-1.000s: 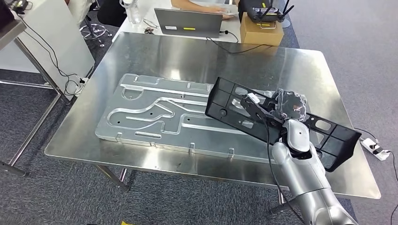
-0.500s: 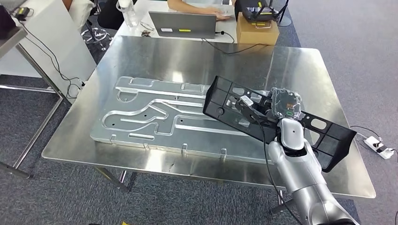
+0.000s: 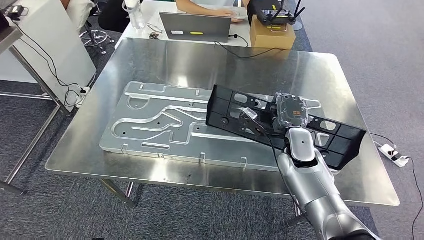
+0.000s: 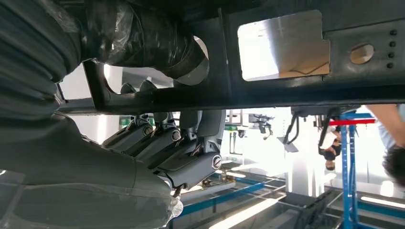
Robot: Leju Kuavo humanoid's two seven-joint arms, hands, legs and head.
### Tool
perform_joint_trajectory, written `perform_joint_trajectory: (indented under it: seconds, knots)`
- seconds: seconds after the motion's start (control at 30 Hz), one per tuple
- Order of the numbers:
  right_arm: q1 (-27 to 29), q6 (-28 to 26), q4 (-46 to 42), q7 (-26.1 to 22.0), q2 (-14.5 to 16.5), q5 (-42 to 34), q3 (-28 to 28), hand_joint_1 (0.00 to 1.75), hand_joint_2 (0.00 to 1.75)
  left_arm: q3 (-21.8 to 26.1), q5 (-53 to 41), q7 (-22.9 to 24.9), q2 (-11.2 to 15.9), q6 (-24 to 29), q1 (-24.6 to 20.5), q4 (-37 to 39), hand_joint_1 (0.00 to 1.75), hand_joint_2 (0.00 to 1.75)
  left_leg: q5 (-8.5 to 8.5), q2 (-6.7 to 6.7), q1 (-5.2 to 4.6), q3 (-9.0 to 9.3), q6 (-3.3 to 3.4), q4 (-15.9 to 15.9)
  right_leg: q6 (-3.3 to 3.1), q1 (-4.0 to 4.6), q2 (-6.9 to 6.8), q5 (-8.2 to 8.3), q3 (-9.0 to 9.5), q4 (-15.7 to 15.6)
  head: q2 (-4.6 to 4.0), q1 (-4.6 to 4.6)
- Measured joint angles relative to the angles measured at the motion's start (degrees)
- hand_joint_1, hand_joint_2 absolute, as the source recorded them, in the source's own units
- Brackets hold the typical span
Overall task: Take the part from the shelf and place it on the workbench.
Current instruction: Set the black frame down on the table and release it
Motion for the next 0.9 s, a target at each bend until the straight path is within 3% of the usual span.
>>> perform_joint_trajectory:
  seconds: [0.03,0.07,0.1,0.13,0.2,0.23,0.27,0.33,0.4,0.47,0.53,0.57,0.6,0.63,0.7,0.73,0.8,0.9]
  knots:
    - [0.0,-0.1,0.2,-0.3,0.0,0.0,0.0,1.75,1.75,0.0,0.0,0.0,0.0,0.0,0.0,0.0,0.00,0.00,0.03,0.07,-0.05,-0.13,0.04,0.0,0.12,-0.07,-0.03,-1.55,-1.72,3.6,0.00,-0.01]
    - [0.1,-0.3,0.3,-0.5,0.0,0.0,0.1,1.75,1.75,0.0,0.0,0.0,0.0,0.0,0.1,0.0,0.00,0.00,0.04,0.11,-0.09,-0.19,0.05,0.0,0.18,-0.12,-0.07,-2.11,-2.80,5.9,0.00,-0.01]
    - [0.0,-0.4,0.4,-0.7,0.0,0.0,0.1,1.75,1.75,0.0,0.0,0.0,0.0,0.0,0.1,0.0,0.00,0.00,0.03,0.11,-0.11,-0.18,0.05,0.0,0.16,-0.14,-0.13,-1.52,-2.88,6.2,0.00,-0.01]
    - [0.0,-0.5,0.5,-0.8,0.0,0.0,0.1,1.75,1.75,0.0,0.0,0.0,0.0,0.0,0.1,0.0,0.00,0.00,0.02,0.08,-0.11,-0.09,0.02,0.0,0.03,-0.14,-0.19,0.09,-1.83,4.2,0.00,-0.01]
    - [-0.1,-0.6,0.6,-1.1,0.0,0.0,0.1,1.75,1.75,0.0,0.1,0.0,0.0,0.0,0.1,0.0,0.00,0.00,-0.05,0.00,-0.16,0.14,-0.16,0.0,-0.55,-0.02,-0.21,3.86,2.08,-3.6,0.00,0.00]
    - [-0.1,-0.7,0.6,-1.2,0.0,0.0,0.1,1.75,1.75,0.0,0.1,0.0,0.0,0.0,0.1,0.0,0.00,0.00,-0.08,-0.05,-0.23,0.17,-0.42,0.1,-0.86,0.13,-0.22,4.98,3.62,-6.8,0.00,-0.01]
    - [-0.2,-0.8,0.6,-1.4,0.0,0.0,0.1,1.75,1.75,0.0,0.2,0.0,0.0,0.0,0.0,0.0,0.00,0.00,-0.09,-0.08,-0.28,0.16,-0.73,0.1,-1.12,0.33,-0.23,5.40,4.47,-8.7,0.00,-0.01]
    - [-0.2,-0.9,0.6,-1.8,0.0,0.0,0.3,1.75,1.75,0.0,0.3,0.0,-0.1,0.1,0.0,0.0,0.00,0.00,-0.03,-0.14,-0.30,0.23,-1.52,-0.1,-1.49,0.71,-0.30,5.38,4.70,-9.5,0.00,-0.02]
    - [-0.2,-0.9,0.6,-2.1,0.1,0.0,0.4,1.75,1.75,0.0,0.5,0.0,-0.1,0.1,-0.1,0.0,0.00,0.00,-0.56,-0.26,-0.12,0.09,-2.13,0.4,-2.12,0.52,-0.51,5.69,5.05,-10.2,0.00,-0.02]
    - [-0.1,-0.9,0.6,-2.3,0.2,0.0,0.6,1.75,1.75,0.0,0.5,0.0,0.0,0.2,-0.1,0.0,0.00,0.00,-3.31,-0.36,0.00,-1.75,-2.45,4.5,-2.82,0.27,-0.94,6.04,5.30,-10.7,0.00,-0.04]
    - [0.0,-0.9,0.7,-2.4,0.3,0.0,0.7,1.75,1.75,0.0,0.6,0.0,0.1,0.3,0.0,0.0,0.00,0.00,-6.97,-0.36,0.00,-5.18,-2.70,12.0,-3.12,0.38,-1.26,6.07,5.18,-10.7,0.00,-0.06]
    - [0.0,-0.9,0.7,-2.5,0.3,0.0,0.7,1.75,1.75,0.0,0.7,0.1,0.1,0.3,0.1,0.0,0.00,0.00,-7.82,-0.36,0.02,-6.52,-2.82,14.9,-3.13,0.40,-1.33,6.05,5.13,-10.7,0.00,-0.06]
    - [0.0,-0.9,0.8,-2.6,0.3,-0.1,0.7,1.75,1.75,0.1,0.8,0.1,0.1,0.4,0.2,0.0,0.00,0.00,-7.56,-0.34,0.07,-7.02,-2.94,15.9,-3.11,0.39,-1.36,6.02,5.11,-10.6,0.00,-0.06]
    - [0.0,-0.9,0.8,-2.7,0.3,-0.1,0.8,1.31,1.31,0.1,0.8,0.2,0.1,0.4,0.3,0.0,0.00,0.44,-6.14,-0.31,0.16,-6.38,-3.05,14.5,-3.03,0.34,-1.36,5.94,5.12,-10.5,0.00,-0.06]
    - [0.0,-0.9,0.9,-2.9,0.3,-0.2,0.8,0.44,0.44,0.1,0.9,0.4,0.2,0.6,0.3,0.0,0.00,1.31,-2.31,-0.24,0.35,-2.93,-3.26,7.3,-2.56,0.20,-1.31,5.60,5.08,-10.0,0.00,-0.06]
    - [-0.1,-0.8,0.9,-2.9,0.3,-0.2,0.8,0.00,0.00,0.1,0.8,0.6,0.2,0.6,0.2,0.0,0.00,1.75,-1.20,-0.27,0.36,-1.35,-3.16,4.0,-2.22,0.26,-1.22,5.34,4.89,-9.5,0.00,-0.06]
    - [-0.2,-0.7,1.0,-2.9,0.3,-0.2,0.7,0.00,0.00,0.1,0.6,0.7,0.2,0.7,0.2,0.0,0.00,1.75,-1.05,-0.31,0.22,-0.15,-2.59,1.3,-1.54,0.48,-0.99,5.09,4.51,-8.9,0.00,-0.03]
    - [-0.2,-0.4,1.3,-2.9,0.2,-0.2,0.7,0.00,0.00,0.1,0.4,0.6,0.2,0.6,0.2,0.0,0.00,1.75,-0.81,-0.22,0.09,-0.16,-1.28,1.1,-0.72,0.39,-0.75,4.83,4.33,-8.6,0.00,-0.01]
